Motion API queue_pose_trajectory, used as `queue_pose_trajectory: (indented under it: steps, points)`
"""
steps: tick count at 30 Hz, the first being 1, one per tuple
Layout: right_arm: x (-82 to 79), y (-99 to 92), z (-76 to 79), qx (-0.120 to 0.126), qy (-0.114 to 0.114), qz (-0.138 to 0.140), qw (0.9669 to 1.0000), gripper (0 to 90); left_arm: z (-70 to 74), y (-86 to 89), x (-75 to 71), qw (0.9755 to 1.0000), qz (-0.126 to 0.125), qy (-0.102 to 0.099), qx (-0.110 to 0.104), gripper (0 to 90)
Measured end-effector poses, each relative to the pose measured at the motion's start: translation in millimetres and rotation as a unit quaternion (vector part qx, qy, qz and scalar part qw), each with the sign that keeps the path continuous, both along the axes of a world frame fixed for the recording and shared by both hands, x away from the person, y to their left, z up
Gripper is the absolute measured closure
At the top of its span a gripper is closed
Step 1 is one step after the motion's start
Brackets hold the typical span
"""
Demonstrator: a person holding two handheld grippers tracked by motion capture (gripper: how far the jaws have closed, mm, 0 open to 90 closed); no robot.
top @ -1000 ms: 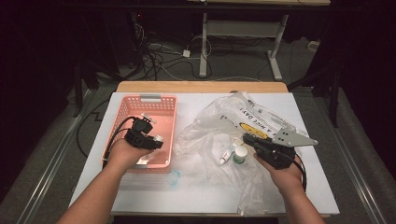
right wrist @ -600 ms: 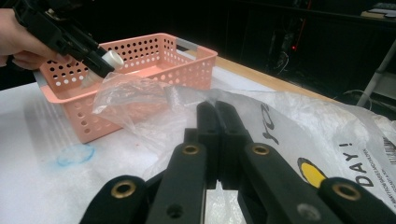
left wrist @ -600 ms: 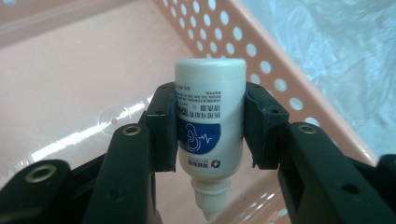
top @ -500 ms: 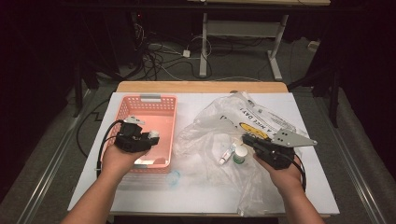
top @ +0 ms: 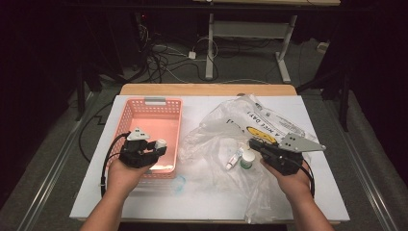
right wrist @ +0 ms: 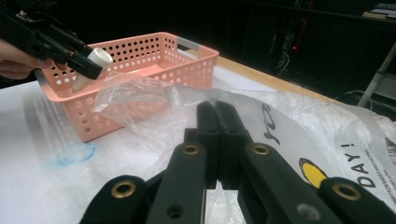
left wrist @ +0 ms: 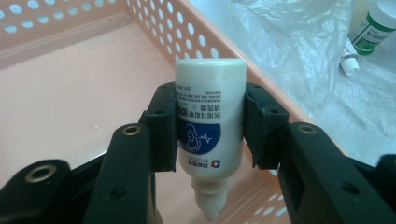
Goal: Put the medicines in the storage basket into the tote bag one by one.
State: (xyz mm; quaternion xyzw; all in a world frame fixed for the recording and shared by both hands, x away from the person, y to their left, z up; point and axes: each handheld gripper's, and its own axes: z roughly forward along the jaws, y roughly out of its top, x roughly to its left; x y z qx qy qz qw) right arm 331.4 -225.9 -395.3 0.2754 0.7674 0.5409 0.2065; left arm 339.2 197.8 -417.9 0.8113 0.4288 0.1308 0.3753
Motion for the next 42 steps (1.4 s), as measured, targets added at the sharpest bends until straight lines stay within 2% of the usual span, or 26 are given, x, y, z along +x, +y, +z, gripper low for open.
queue_pose_trajectory:
  steps: [6, 10, 17, 21, 24, 34, 42]
  points:
    - [0.1, 1.5, -1.3, -0.002, 0.001, 0.001, 1.0, 90.0, -2.6, -0.4, -5.8, 0.9998, -0.001, -0.013, -0.012, 58.1]
    - [0.1, 2.5, -2.1, -0.006, 0.0, 0.003, 1.0, 90.0, -0.6, -1.2, -8.7, 0.9993, -0.002, -0.029, -0.023, 58.0]
    - [-1.2, 2.1, -1.7, -0.004, 0.0, 0.003, 1.0, 90.0, 4.6, -0.8, -7.4, 0.999, -0.003, -0.031, -0.031, 58.1]
    - [-0.6, 1.9, -1.8, -0.002, 0.001, 0.003, 1.0, 90.0, 6.8, -2.5, -11.5, 0.9989, -0.005, -0.033, -0.033, 58.1]
    - [-1.2, 1.8, -0.8, -0.001, -0.001, 0.003, 1.0, 90.0, 9.9, -5.0, -14.7, 0.9986, -0.009, -0.036, -0.037, 58.1]
    - [-1.5, 1.2, 0.5, 0.0, -0.003, 0.003, 1.0, 90.0, 28.0, -18.3, -27.4, 0.9965, -0.027, -0.064, -0.046, 58.1]
    - [-1.8, 1.9, 0.8, -0.001, -0.004, 0.005, 1.0, 90.0, 29.6, -28.8, -32.0, 0.9947, -0.05, -0.058, -0.069, 58.1]
